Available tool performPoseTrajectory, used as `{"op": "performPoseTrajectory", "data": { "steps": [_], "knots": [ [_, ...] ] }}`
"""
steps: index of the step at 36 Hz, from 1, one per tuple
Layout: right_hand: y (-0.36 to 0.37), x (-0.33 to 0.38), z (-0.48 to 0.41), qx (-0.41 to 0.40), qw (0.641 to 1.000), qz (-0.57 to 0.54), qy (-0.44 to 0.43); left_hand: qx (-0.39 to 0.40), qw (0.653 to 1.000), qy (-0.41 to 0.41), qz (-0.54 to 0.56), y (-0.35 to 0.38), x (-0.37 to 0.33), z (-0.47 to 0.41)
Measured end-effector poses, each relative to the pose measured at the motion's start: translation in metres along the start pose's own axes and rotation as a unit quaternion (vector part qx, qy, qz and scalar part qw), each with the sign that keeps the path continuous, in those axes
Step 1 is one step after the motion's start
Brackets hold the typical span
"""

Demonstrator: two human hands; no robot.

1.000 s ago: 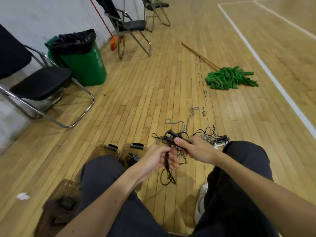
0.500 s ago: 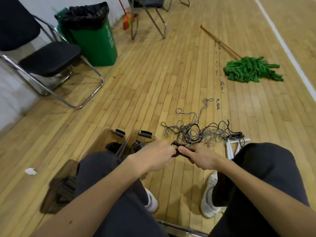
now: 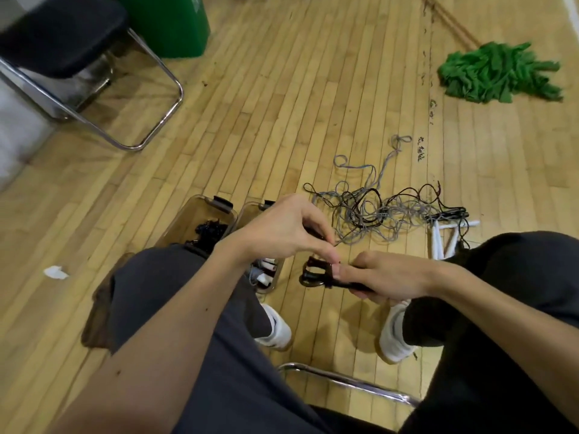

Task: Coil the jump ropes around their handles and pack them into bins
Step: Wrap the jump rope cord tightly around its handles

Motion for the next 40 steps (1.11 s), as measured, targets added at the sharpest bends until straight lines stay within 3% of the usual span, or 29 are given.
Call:
{"op": "performPoseTrajectory", "data": {
  "steps": [9,19,28,34,40],
  "knots": [
    [0.002,0.028,0.017,0.029,0.995,-0.082,-0.047,-0.014,0.984,0.038,0.176,-0.013,-0.004,0.003],
    [0.003,0.043,0.034,0.021,0.983,-0.128,-0.126,0.051,0.962,0.030,0.268,0.019,-0.011,-0.008],
    [-0.023,0.050,0.045,-0.080,0.967,-0.164,-0.178,-0.005,0.961,0.033,0.276,0.023,-0.025,-0.006],
    [-0.033,0.051,0.047,-0.110,0.956,-0.189,-0.196,-0.043,0.968,-0.054,0.242,0.027,-0.013,-0.008],
    [-0.042,0.041,0.045,-0.167,0.959,-0.131,-0.187,-0.088,0.973,-0.122,0.177,0.028,0.004,-0.016]
  ]
}}
Point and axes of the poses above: each hand's wrist, its own z-axis away from the middle knuckle, its own y-axis out of the palm, x = y × z, the point moved 10 cm from there along -z, towards the middle knuckle, and after that the axes turned 6 degrees about -z, right-handed, at the moved point
